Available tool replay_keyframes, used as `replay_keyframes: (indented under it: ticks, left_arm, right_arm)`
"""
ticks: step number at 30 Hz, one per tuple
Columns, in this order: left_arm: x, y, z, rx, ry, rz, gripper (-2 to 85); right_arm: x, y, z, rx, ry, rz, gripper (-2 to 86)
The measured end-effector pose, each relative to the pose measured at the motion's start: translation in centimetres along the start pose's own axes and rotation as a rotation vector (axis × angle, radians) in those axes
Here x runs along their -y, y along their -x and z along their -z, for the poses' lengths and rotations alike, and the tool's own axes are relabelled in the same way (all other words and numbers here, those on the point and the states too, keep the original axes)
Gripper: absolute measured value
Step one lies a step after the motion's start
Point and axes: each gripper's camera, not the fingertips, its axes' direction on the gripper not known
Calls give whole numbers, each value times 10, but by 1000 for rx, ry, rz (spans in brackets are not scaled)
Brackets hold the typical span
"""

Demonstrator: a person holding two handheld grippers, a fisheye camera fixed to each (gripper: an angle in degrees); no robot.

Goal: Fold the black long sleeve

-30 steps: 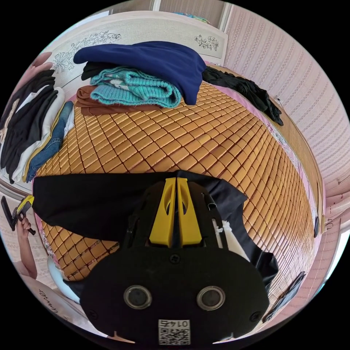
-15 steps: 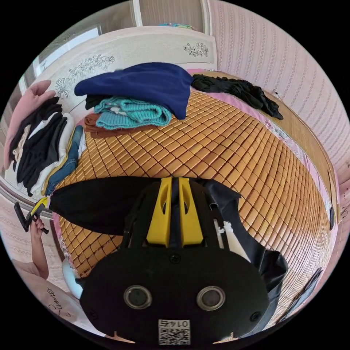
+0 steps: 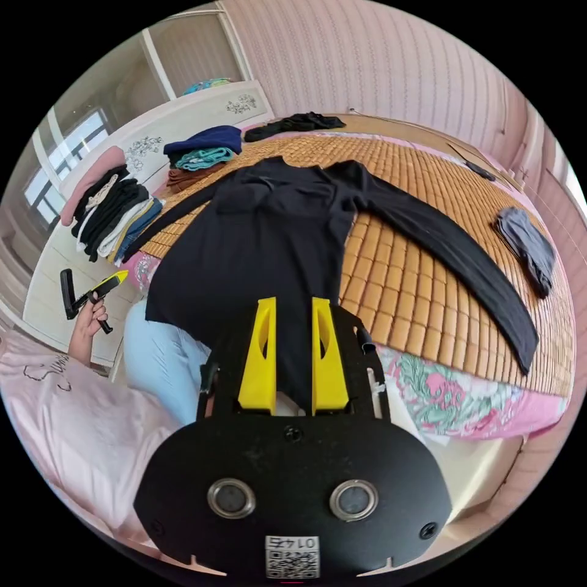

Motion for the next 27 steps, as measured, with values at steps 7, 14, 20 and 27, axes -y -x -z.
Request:
replay_keyframes:
  ticks: [7,14,20,27]
  left_arm:
    - [-14,-85,-67,92,125,-184,93]
    - [-43,-105,-124,184,240,-191,16]
    - [-60,-115,-142,227,251,-226,-8]
    - [-73,-104,-175,168,285,-169,11]
  right_arm:
    - [-66,-33,38,71,47,-161,131]
    - [-63,-35,56,148,75,-144,17]
    - [-62,-56,100,194,107,-142,6]
    - [-53,-75,128,233,175,-152,13]
